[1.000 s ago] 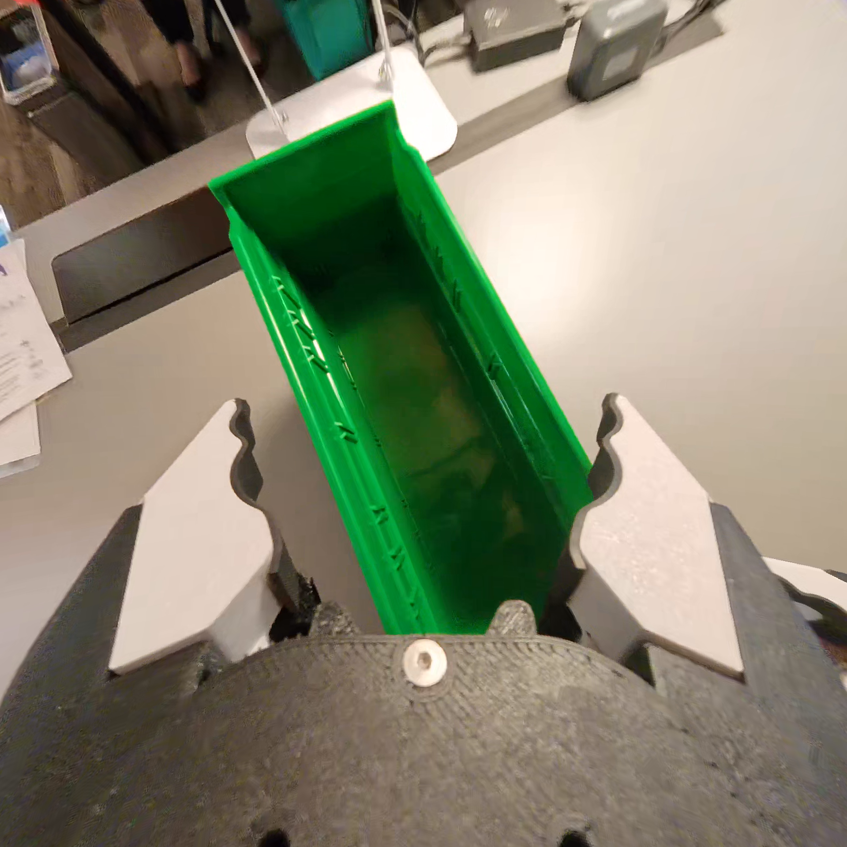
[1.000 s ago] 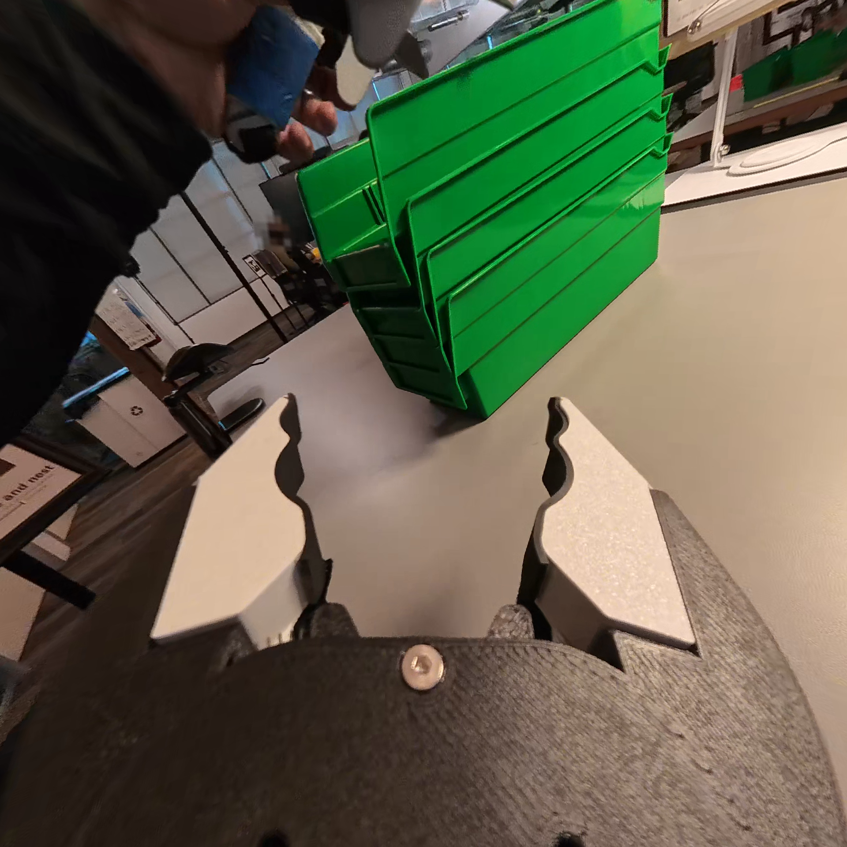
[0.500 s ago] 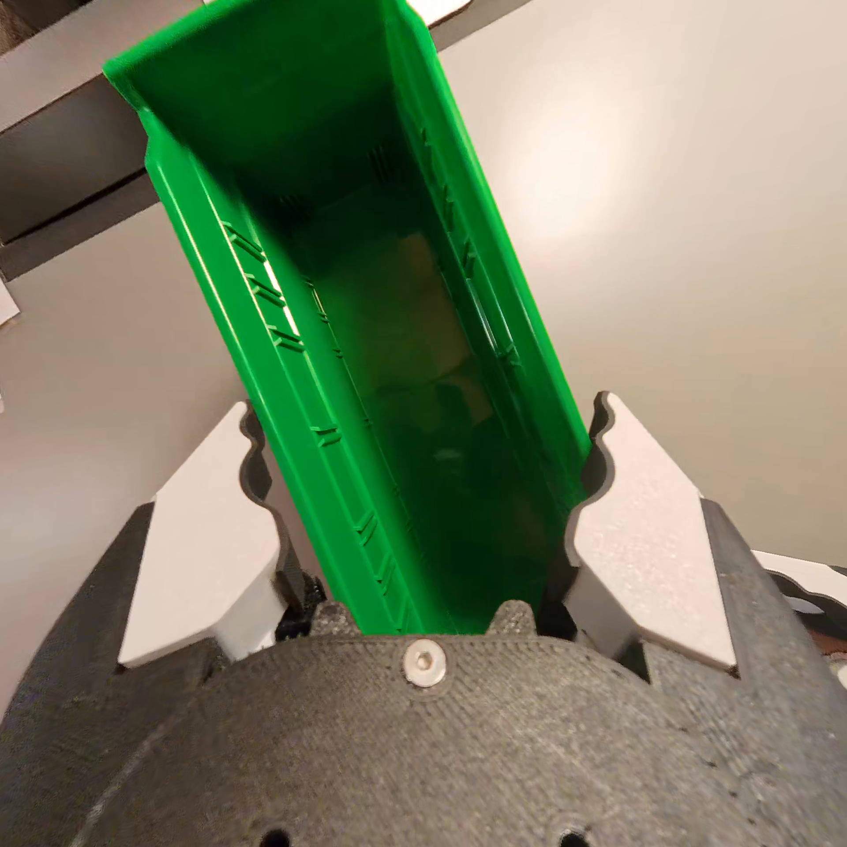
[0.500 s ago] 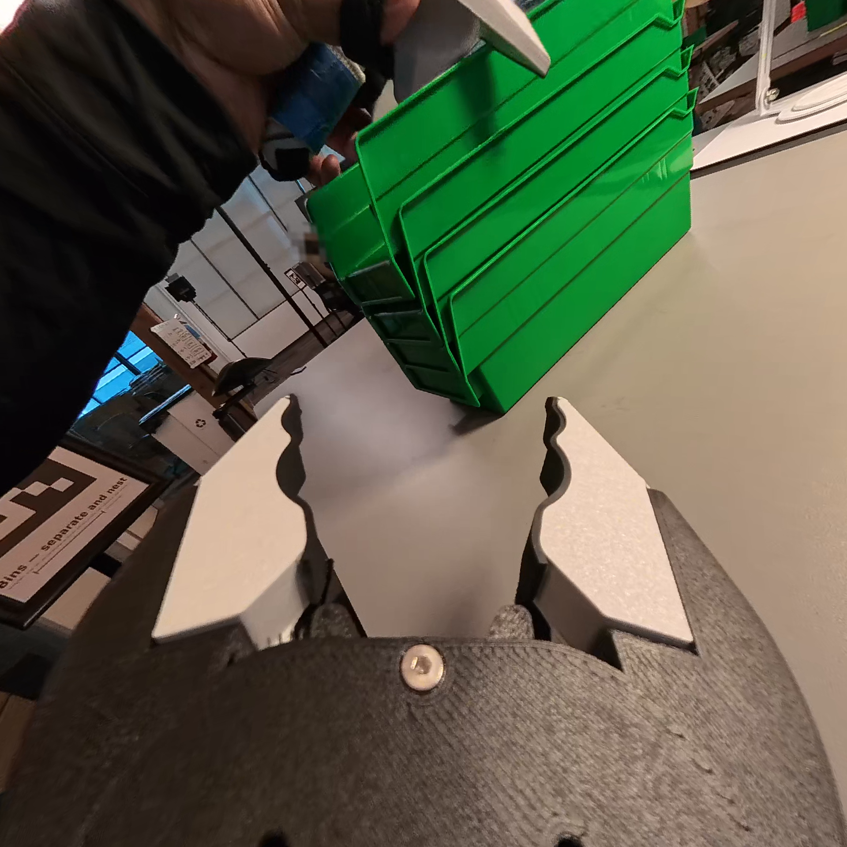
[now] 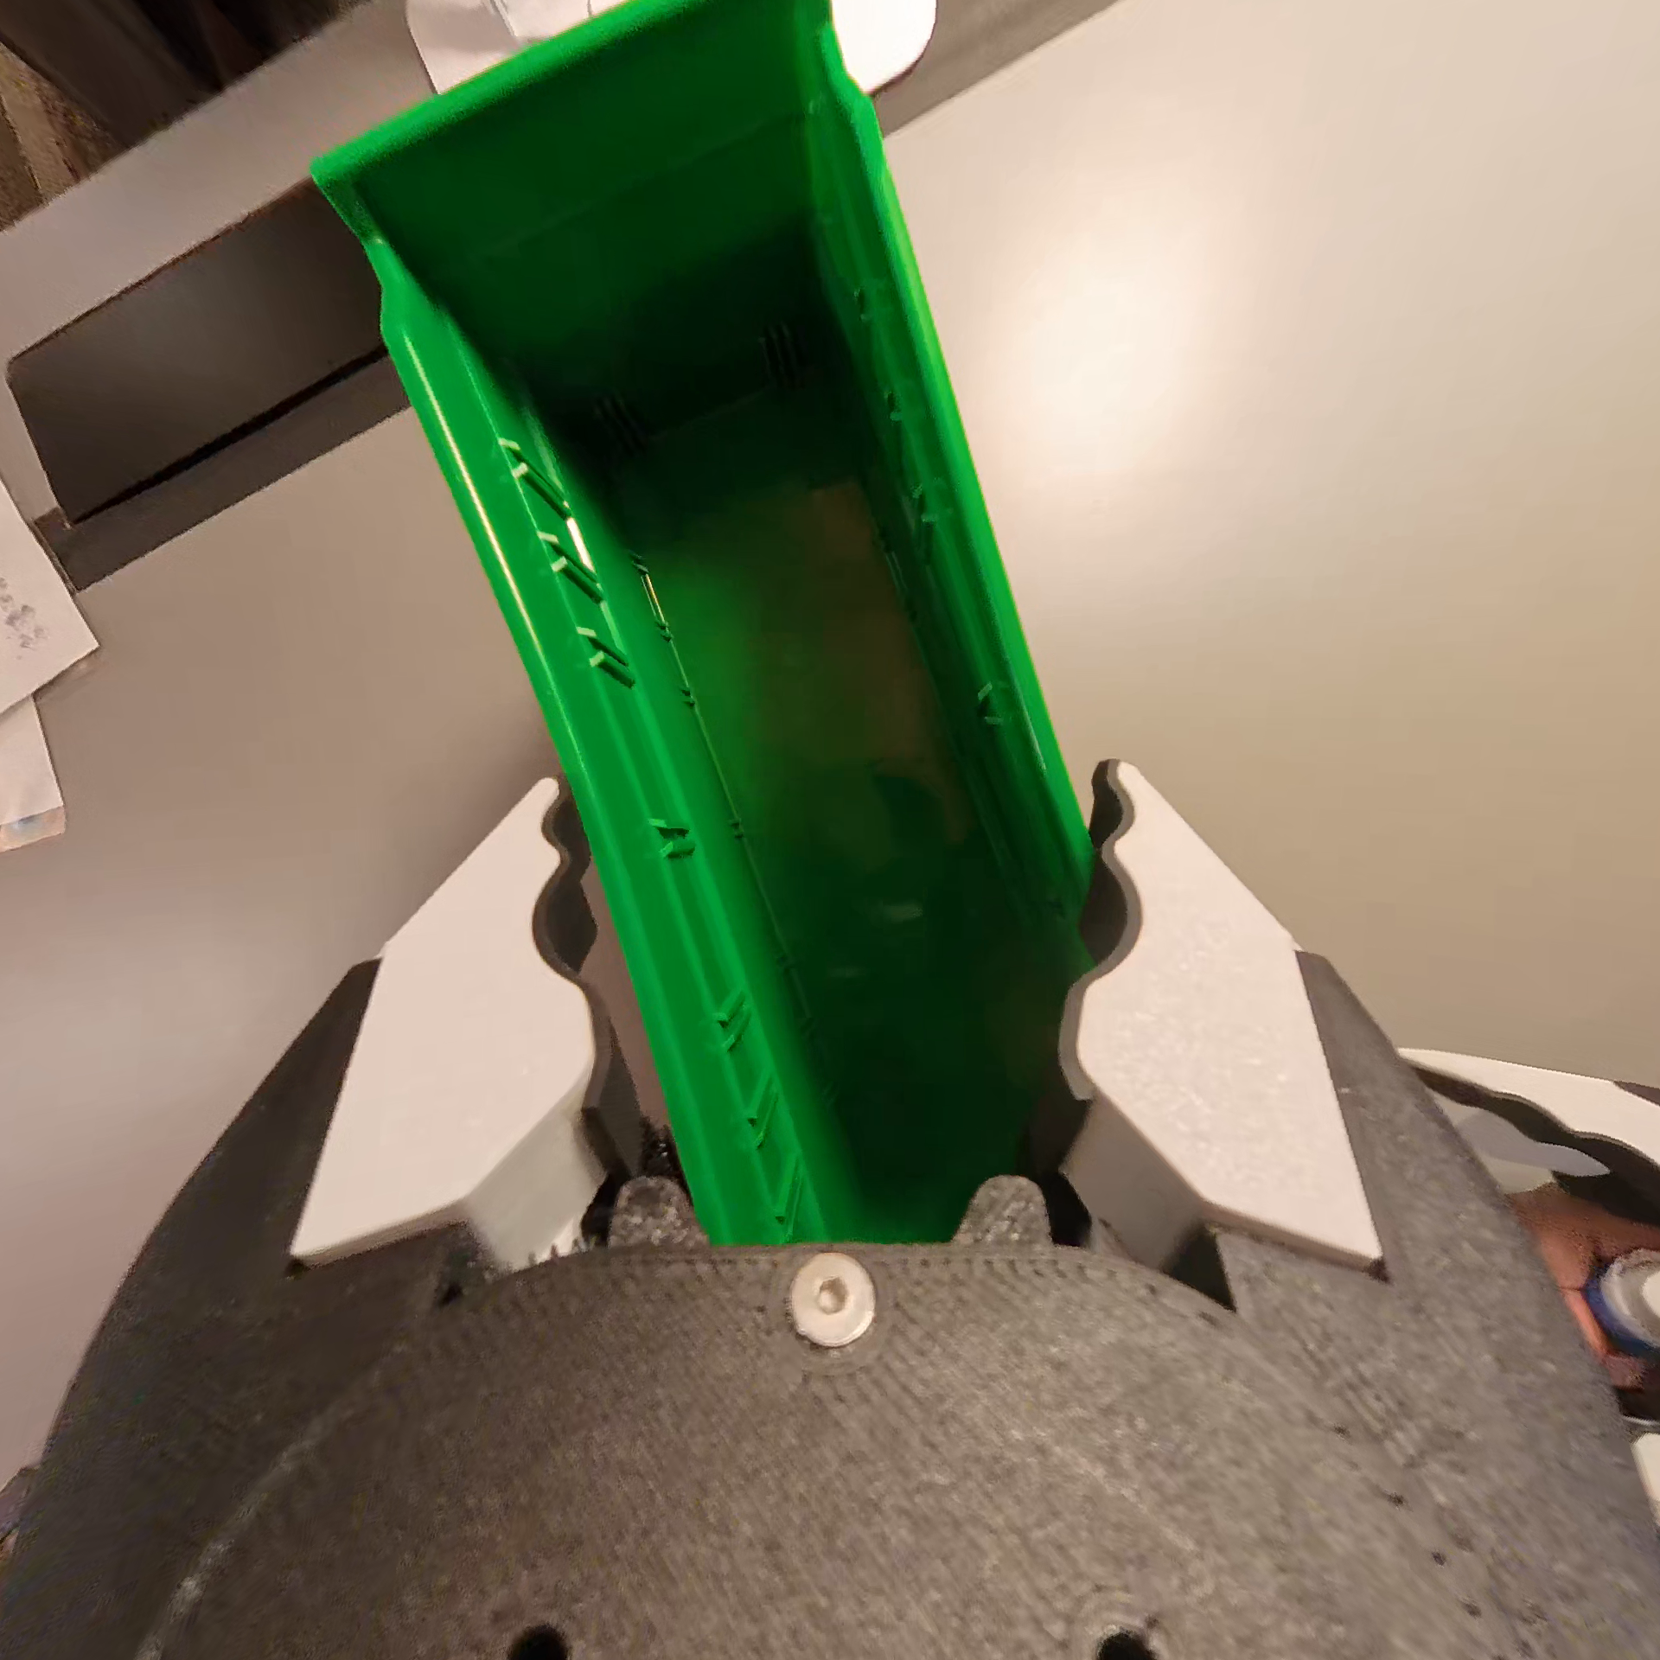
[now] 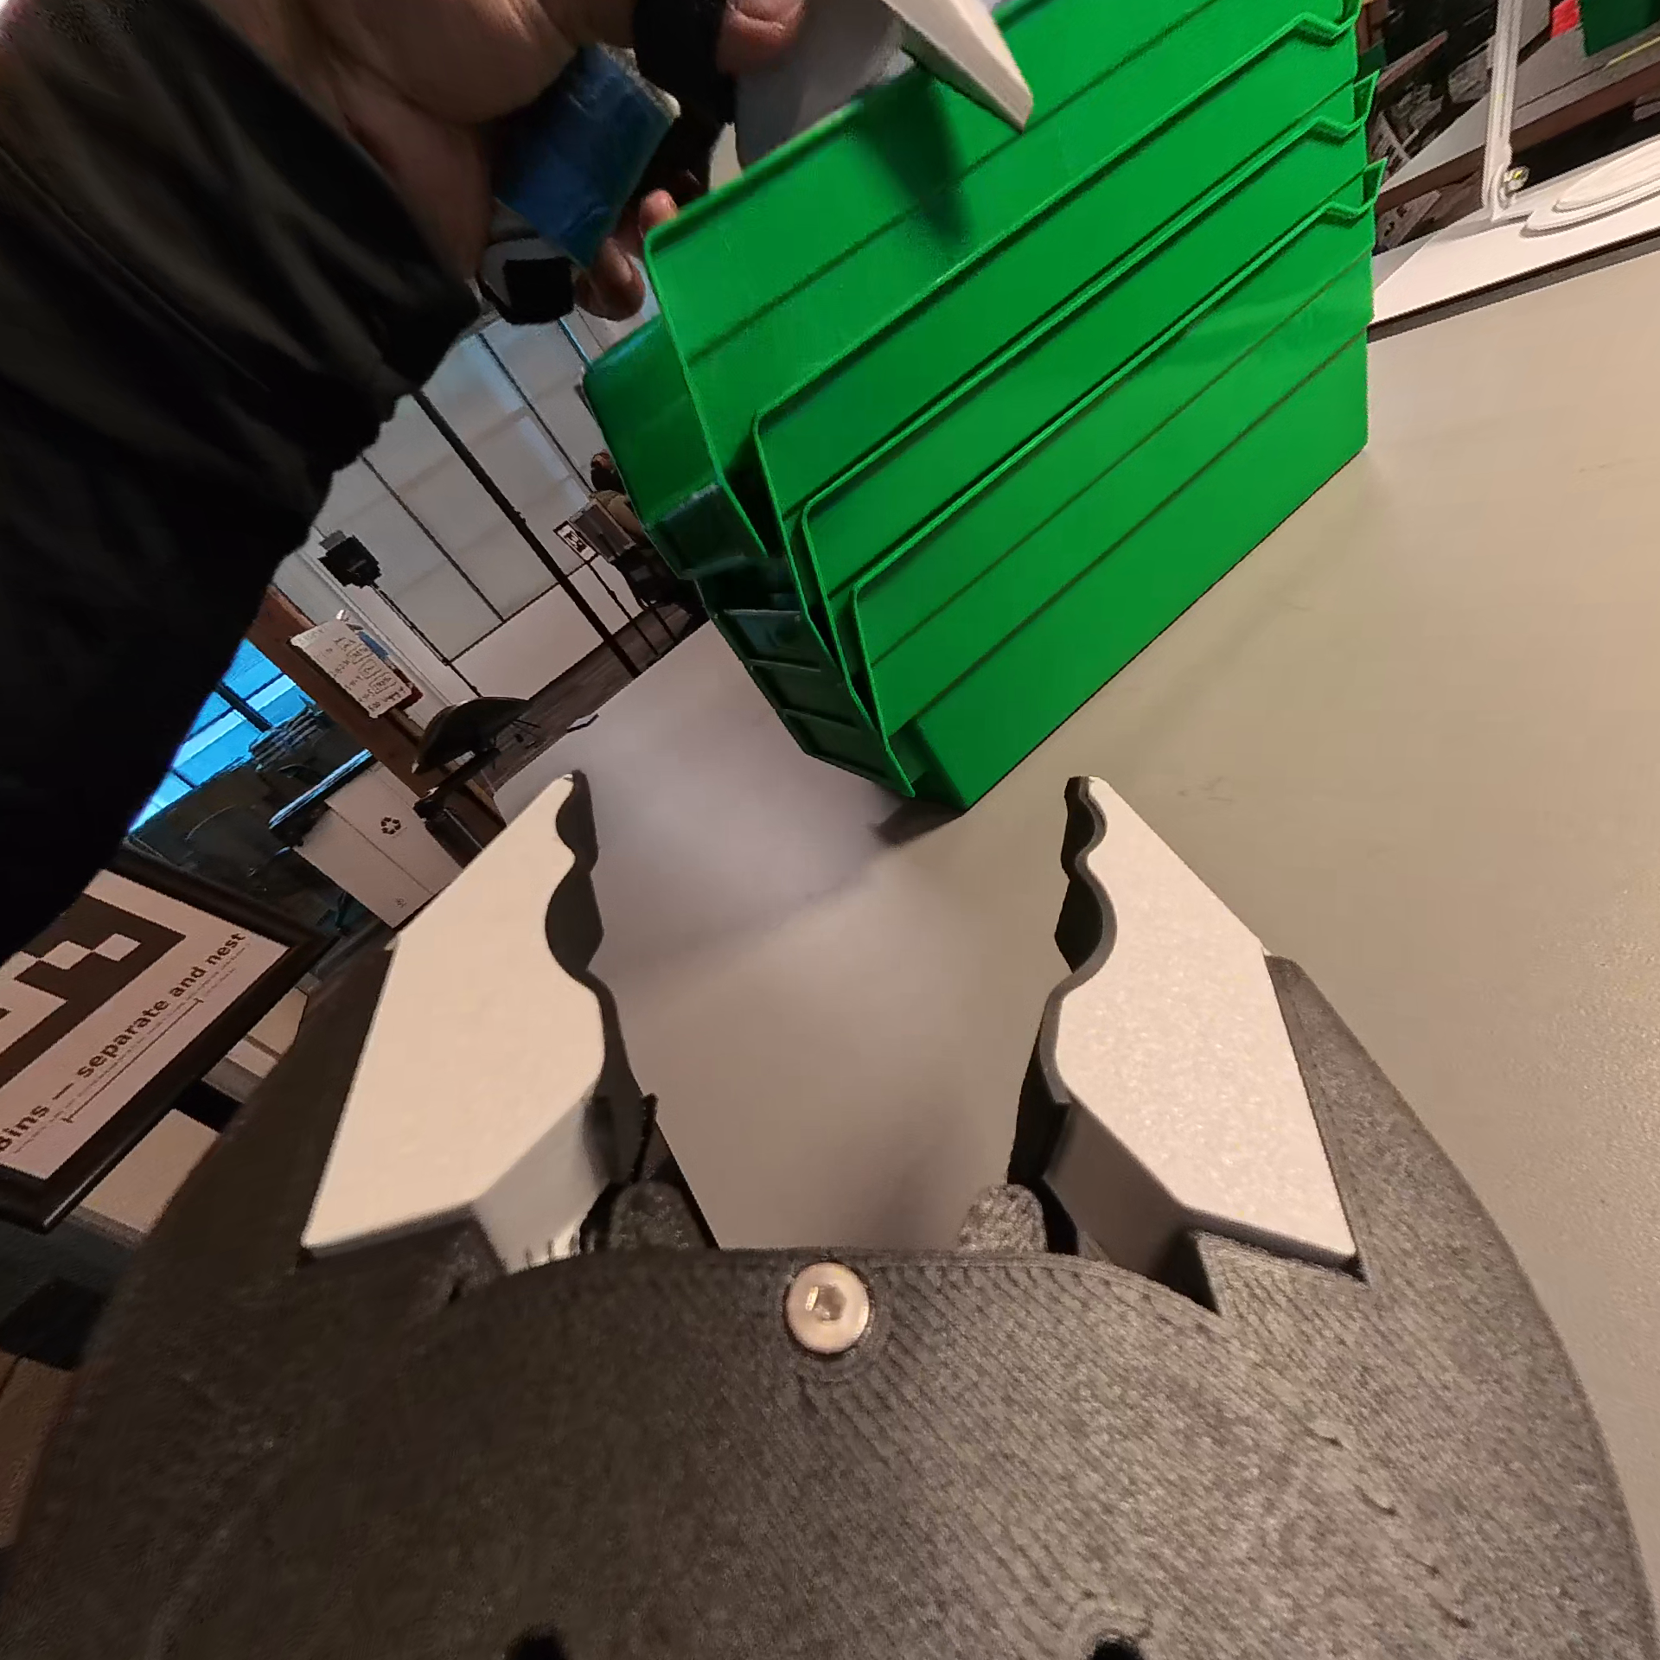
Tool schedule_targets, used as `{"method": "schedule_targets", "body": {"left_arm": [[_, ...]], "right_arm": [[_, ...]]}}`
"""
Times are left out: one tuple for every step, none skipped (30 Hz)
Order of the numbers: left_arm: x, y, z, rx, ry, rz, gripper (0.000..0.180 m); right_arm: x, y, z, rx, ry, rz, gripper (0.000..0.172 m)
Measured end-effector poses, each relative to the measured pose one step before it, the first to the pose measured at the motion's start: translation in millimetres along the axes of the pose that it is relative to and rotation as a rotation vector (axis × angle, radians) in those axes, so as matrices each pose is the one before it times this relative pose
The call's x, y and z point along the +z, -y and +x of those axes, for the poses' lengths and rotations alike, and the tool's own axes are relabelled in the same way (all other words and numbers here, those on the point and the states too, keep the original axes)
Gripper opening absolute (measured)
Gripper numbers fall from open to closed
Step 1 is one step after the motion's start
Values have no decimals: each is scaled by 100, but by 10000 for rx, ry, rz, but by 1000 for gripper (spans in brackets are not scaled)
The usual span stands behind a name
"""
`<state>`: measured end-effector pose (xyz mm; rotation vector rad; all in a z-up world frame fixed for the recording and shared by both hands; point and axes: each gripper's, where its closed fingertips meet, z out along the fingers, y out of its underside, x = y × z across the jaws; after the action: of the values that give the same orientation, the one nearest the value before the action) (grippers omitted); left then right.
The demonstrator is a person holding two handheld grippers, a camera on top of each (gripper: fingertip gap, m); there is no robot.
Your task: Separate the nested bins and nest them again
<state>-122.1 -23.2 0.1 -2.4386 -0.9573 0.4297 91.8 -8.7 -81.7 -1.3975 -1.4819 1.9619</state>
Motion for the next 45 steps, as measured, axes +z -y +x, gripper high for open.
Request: {"method": "schedule_targets", "body": {"left_arm": [[-503, 385, -17, -77, -38, 169, 110], [-593, 332, -53, -3, -10, 101, 110], [-699, 386, -81, 64, 25, 137, 110], [-780, 366, -108, 40, 10, 126, 111], [-858, 336, -161, 27, -11, 130, 111], [-899, 268, -265, 24, -19, 132, 112], [-923, 242, -357, -56, -49, 155, 112], [-960, 219, -446, -147, -97, 194, 112], [-1010, 200, -597, -108, -51, 217, 112], [-1031, 91, -784, -73, 22, 205, 113], [-994, -45, -913, -93, 52, 200, 113], [-869, -148, -990, -170, 31, 214, 113], [-700, -282, -1079, -251, -8, 184, 113], [-512, -442, -1149, -262, -10, 121, 113], [-281, -659, -1254, -205, 48, 41, 113], [-31, -868, -1374, -123, 144, -40, 113], [218, -1091, -1460, -43, 227, -124, 114], [409, -1270, -1476, -16, 275, -196, 114], [592, -1348, -1445, -26, 285, -217, 114], [743, -1322, -1309, -23, 254, -196, 114], [831, -1268, -1100, 3, 184, -162, 114], [907, -1197, -884, -20, 112, -144, 114], [932, -1139, -682, -57, 49, -149, 114], [914, -1048, -490, -51, -3, -152, 114], [906, -935, -369, -35, -22, -138, 114], [879, -811, -308, -17, -6, -119, 115], [840, -706, -266, 11, 24, -106, 115], [827, -646, -253, 39, 53, -110, 115], [782, -601, -238, 56, 73, -127, 116], [737, -581, -231, 58, 82, -147, 116], [686, -574, -217, 51, 71, -168, 117], [658, -596, -146, 49, 40, -191, 118], [623, -629, -57, 46, -3, -219, 120], [422, -382, 21, -50, -61, -88, 124], [47, 129, 74, -201, -117, 179, 125], [-100, -64, -18, -111, 10, -1, 127], [-235, -180, -232, 53, 258, -141, 128], [-477, 64, -421, 150, 470, -49, 135], [-732, 408, -261, 182, 429, 121, 138], [-911, 747, 131, 114, 237, 271, 140], [-1026, 1026, 589, -5, -3, 354, 141], [-1035, 1196, 1043, -90, -219, 378, 139], [-976, 1259, 1459, -121, -390, 361, 137], [-857, 1243, 1798, -156, -521, 316, 134], [-683, 1208, 2155, -225, -671, 281, 132]], "right_arm": [[-6, 3, -12, 8, 9, -1, 105], [0, 1, -9, 2, 5, 1, 105], [-12, -4, 5, 0, 1, 2, 105], [-3, 16, -25, -2, 11, 8, 105], [-19, 12, -14, 13, 19, 8, 105], [-31, 9, -17, 19, 23, 11, 105], [-20, 27, -13, 17, 22, 15, 105], [-24, 18, -8, 19, 17, 9, 104], [-3, 2, -8, 15, 15, 0, 105], [-4, -10, -29, -1, 13, -2, 104], [-7, 6, -20, -12, 5, 5, 104], [1, -1, -9, -7, 1, 5, 104], [-1, -3, -1, -3, 2, -2, 104], [19, -19, -9, 2, 2, -12, 104], [12, -18, -3, 4, 2, -14, 104], [6, -19, -9, -4, -2, -8, 104], [-2, 0, -2, -18, -10, 4, 104], [-6, 0, -6, -26, -15, 3, 104], [14, -21, -18, -36, -13, -5, 104], [14, -28, -22, -47, -23, -9, 104], [17, -29, -21, -60, -35, -8, 104], [12, -24, -11, -73, -39, -3, 103], [4, -25, -45, -72, -27, 2, 103], [-2, -8, -36, -77, -30, 13, 102], [3, -10, -20, -74, -39, 9, 101], [27, -15, -4, -60, -44, -2, 101], [30, -39, 8, -48, -39, -14, 100], [29, -25, 16, -30, -32, -16, 100], [21, -6, 18, -16, -21, -5, 100], [-4, 7, 5, 2, -8, 7, 100], [-12, 16, 24, 22, 9, 9, 100], [-24, 21, 5, 33, 19, 12, 100], [-12, 32, 8, 40, 26, 12, 100], [-12, 18, 5, 39, 22, 5, 100], [5, -5, 6, 31, 22, -9, 100], [3, 0, 5, 21, 15, -8, 100], [15, -6, -6, 24, 20, -11, 100], [5, 3, 1, 21, 18, -6, 100], [1, -4, -2, 17, 14, -6, 100], [8, -6, 0, 14, 8, -4, 100], [8, 3, 12, 8, -1, -5, 100], [7, 1, 8, 3, -4, -2, 100], [12, -5, 15, 0, -12, -2, 100], [3, -9, 9, -10, -7, -4, 100], [-15, 7, -12, -13, -3, 7, 100]]}}
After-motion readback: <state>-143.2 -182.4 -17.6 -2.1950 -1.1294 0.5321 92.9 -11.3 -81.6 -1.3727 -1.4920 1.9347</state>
